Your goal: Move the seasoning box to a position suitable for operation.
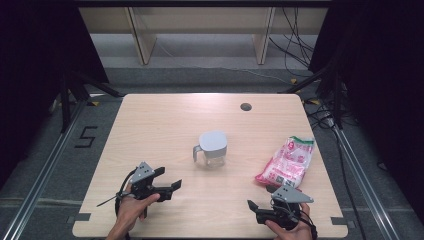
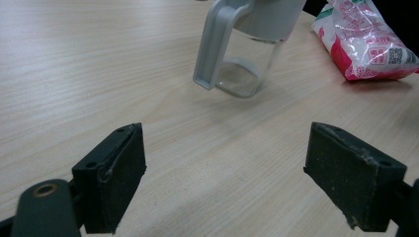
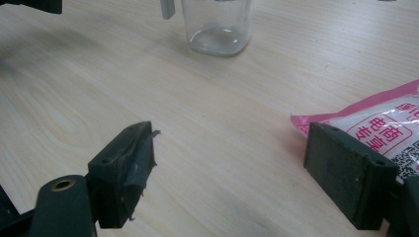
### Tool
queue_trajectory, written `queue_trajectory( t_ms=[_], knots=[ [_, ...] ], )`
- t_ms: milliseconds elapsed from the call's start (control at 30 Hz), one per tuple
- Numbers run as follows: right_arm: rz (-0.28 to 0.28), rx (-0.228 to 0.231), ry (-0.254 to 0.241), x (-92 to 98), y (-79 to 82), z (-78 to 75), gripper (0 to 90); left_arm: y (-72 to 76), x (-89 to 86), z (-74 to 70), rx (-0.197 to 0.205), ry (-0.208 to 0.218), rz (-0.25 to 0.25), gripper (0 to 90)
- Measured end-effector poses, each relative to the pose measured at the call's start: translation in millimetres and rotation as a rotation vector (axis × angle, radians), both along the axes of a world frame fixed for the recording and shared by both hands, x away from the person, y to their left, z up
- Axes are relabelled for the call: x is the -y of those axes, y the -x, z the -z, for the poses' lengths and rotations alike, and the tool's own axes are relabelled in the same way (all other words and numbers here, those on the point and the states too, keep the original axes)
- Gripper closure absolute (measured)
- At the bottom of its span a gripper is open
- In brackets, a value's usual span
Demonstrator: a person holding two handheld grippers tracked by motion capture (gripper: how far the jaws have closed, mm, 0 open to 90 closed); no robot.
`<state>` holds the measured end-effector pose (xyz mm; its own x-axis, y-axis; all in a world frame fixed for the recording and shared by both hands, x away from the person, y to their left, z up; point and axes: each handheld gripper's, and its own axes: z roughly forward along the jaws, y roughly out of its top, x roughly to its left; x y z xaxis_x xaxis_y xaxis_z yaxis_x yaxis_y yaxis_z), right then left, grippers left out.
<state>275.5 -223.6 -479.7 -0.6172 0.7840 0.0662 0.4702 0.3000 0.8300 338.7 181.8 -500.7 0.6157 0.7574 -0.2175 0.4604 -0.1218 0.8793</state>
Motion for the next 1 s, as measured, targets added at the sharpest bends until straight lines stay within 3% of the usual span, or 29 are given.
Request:
queue_trajectory(
  t_ms=[400,467,567,700,733,867,933,1000],
  knots=[
    [0.012,0.002,-0.001,-2.4,1.8,-0.1,19.8,-1.6,-0.4,0.6,0.022,-0.013,-0.015,14.8],
    [-0.006,0.000,-0.001,-2.3,0.6,0.2,19.5,-2.6,0.0,0.9,0.019,-0.008,-0.011,14.8],
    [-0.023,0.001,0.014,-1.5,0.1,0.3,19.5,-4.5,1.1,-0.2,0.037,-0.002,0.007,14.9],
    [-0.003,-0.001,0.009,-3.2,1.2,0.2,19.1,-9.5,6.4,-2.9,0.068,-0.002,0.012,17.4],
    [-0.006,-0.001,0.008,-3.3,1.3,0.2,18.9,-10.8,7.9,-3.8,0.068,-0.020,0.011,18.2],
    [-0.010,0.000,0.004,-3.6,1.2,0.4,17.0,-19.0,16.4,-7.1,0.089,-0.026,0.026,20.8],
    [-0.023,0.000,-0.021,-3.7,0.6,0.7,15.6,-23.1,20.0,-8.8,0.093,-0.035,0.028,22.0],
    [-0.034,0.003,-0.011,-3.1,0.2,0.7,15.8,-26.4,23.0,-9.9,0.099,-0.050,0.020,23.6]
  ],
)
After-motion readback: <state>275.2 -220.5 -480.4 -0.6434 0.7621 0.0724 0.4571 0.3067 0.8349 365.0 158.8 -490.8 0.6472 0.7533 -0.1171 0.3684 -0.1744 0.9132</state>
